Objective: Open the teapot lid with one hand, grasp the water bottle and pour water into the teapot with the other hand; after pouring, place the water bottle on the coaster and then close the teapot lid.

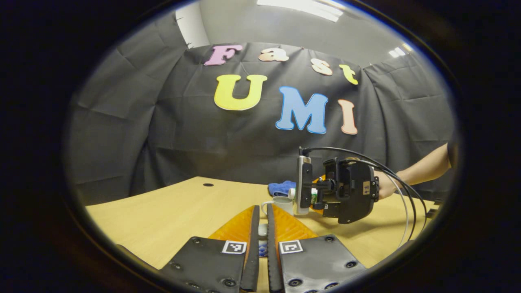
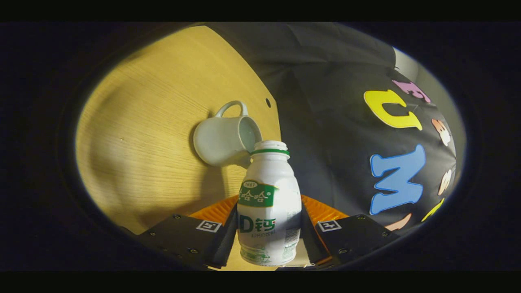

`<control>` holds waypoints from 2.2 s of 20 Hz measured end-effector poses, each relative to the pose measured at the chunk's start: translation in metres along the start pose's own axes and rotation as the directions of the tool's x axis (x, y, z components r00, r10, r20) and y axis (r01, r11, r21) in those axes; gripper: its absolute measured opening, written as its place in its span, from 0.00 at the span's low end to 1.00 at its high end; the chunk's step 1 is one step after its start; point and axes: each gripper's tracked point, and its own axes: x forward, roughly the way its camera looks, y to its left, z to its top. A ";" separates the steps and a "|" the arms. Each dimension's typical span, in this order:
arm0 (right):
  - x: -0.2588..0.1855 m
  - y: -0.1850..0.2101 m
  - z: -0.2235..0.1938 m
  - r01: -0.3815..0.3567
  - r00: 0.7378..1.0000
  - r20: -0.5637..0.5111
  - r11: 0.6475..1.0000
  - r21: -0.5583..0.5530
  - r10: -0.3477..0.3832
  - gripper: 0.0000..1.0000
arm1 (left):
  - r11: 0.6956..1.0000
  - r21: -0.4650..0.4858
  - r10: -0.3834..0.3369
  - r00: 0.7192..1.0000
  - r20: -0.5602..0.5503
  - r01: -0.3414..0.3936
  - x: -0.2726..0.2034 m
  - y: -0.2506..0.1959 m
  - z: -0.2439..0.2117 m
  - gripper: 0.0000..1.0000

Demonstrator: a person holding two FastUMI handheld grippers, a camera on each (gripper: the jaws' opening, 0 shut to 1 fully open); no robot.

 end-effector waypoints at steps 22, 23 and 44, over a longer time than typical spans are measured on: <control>0.000 -0.014 0.009 0.054 0.998 0.000 0.975 -0.214 -0.056 0.71 | 1.000 0.024 0.006 1.000 -0.003 -0.006 -0.002 0.001 0.000 0.19; 0.000 -0.015 0.009 0.056 0.998 0.003 0.974 -0.221 -0.057 0.71 | 1.000 0.024 0.007 1.000 -0.003 -0.007 -0.003 0.001 0.000 0.19; 0.003 -0.027 0.016 0.072 0.997 0.014 0.935 -0.347 -0.072 0.71 | 0.999 0.034 0.018 1.000 -0.011 -0.018 -0.004 0.004 -0.001 0.19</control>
